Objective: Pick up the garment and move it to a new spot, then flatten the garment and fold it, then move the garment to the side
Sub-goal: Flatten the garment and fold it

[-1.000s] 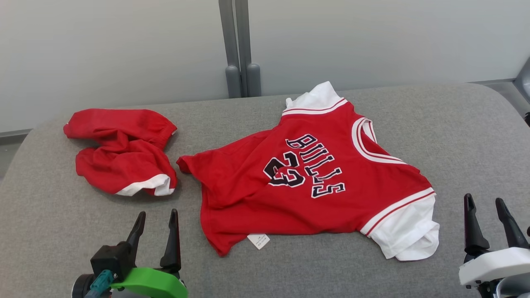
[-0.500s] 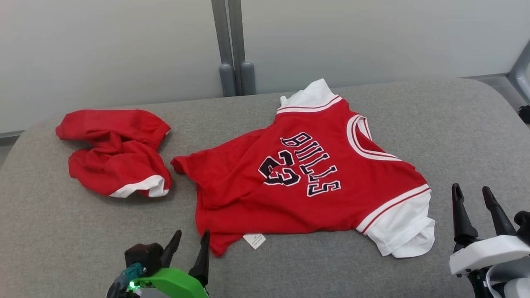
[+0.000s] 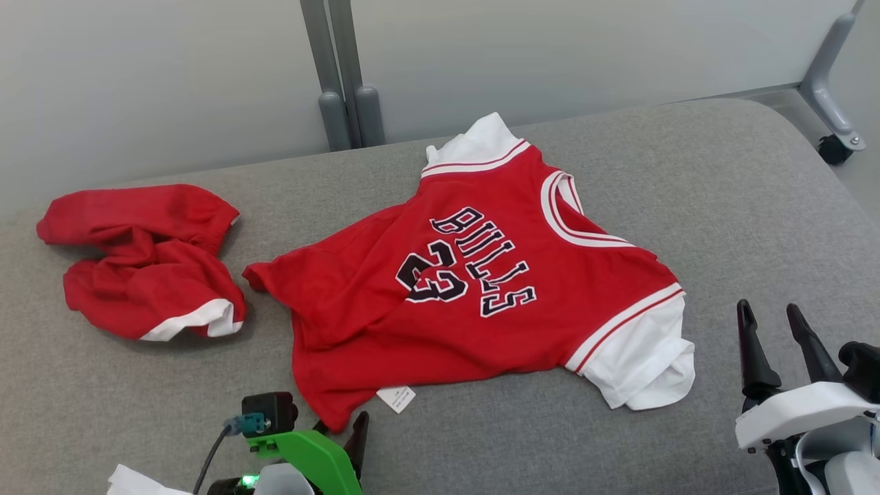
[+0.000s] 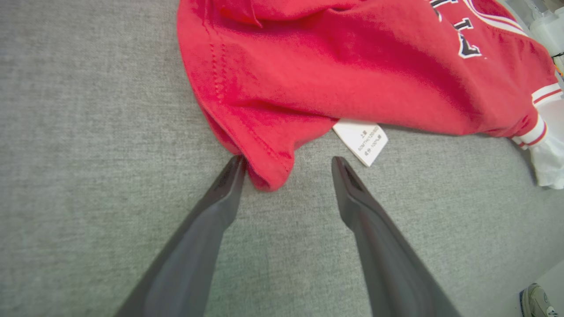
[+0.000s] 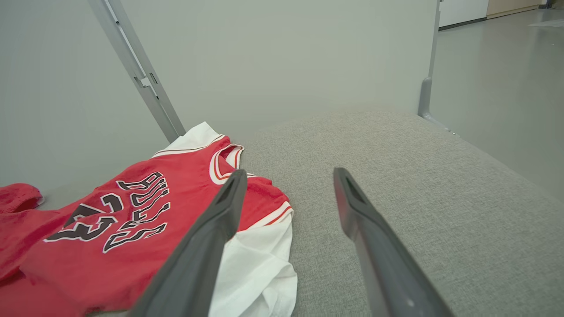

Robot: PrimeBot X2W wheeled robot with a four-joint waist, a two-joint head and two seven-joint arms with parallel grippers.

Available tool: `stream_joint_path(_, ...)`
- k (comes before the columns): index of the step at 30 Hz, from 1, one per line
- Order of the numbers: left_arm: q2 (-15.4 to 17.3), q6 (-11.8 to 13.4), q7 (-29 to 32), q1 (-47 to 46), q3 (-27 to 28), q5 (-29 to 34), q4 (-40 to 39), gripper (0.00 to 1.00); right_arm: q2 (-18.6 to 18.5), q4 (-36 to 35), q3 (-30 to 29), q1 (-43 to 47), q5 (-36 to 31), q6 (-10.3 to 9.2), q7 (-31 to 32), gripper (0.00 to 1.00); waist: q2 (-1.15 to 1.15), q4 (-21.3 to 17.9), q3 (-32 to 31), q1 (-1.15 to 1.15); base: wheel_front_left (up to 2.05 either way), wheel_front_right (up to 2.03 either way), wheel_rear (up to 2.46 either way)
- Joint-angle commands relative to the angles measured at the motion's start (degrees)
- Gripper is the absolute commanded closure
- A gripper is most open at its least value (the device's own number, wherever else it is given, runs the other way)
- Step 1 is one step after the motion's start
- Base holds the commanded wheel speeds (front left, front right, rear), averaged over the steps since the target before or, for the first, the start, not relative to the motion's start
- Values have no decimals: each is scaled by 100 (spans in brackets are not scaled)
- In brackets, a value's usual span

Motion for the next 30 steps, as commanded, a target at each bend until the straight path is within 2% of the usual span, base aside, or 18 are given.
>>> stream_joint_path(1, 35, -48, 16, -130, -19, -23, 102, 62, 2, 27, 0, -61, 11, -2, -33, 0, 0, -1, 15, 0, 0, 0, 0)
stream_joint_path(2, 45, -69, 20, -154, -30, -18, 146, 95, 5, 37, -1, -62, 13, -2, -42, 0, 0, 9, 15, 0, 0, 0, 0)
stream_joint_path(3, 64, -107, 13, -174, -39, -18, 186, 100, 9, 45, -7, -62, 13, -2, -58, 0, 0, 31, 16, 0, 0, 0, 0)
stream_joint_path(8, 269, -228, -81, -182, -77, 73, 162, 100, -1, 87, 5, -59, 31, -2, -87, 0, 0, 168, 0, 0, 0, 0, 0)
stream_joint_path(14, 805, -400, 27, 15, -93, 144, -231, 100, -76, 103, -15, -28, 46, -2, -75, 0, 0, 313, -20, 0, 0, 0, 0)
stream_joint_path(20, 1379, -531, 456, 214, -134, 90, -572, 100, -163, 53, -20, -13, 27, -2, 57, 0, 0, 365, -18, 0, 0, 0, 0)
stream_joint_path(22, 1466, -570, 559, 279, -134, 29, -554, 83, -185, 39, -5, -11, 38, -2, 120, 0, 0, 355, -10, 0, 0, 0, 0)
stream_joint_path(23, 1527, -592, 585, 312, -158, 31, -524, 32, -195, 35, 4, -7, 46, -2, 151, 0, 0, 343, -4, 0, 0, 0, 0)
stream_joint_path(24, 1558, -601, 583, 334, -171, 36, -497, 0, -203, 28, 10, -4, 50, -2, 176, 0, 0, 333, 2, 0, 0, 0, 0)
stream_joint_path(30, 1577, -483, 287, 475, -78, 35, -613, 0, -242, -14, 31, 65, 88, -2, 239, 0, 0, 286, 12, 0, 0, 0, 0)
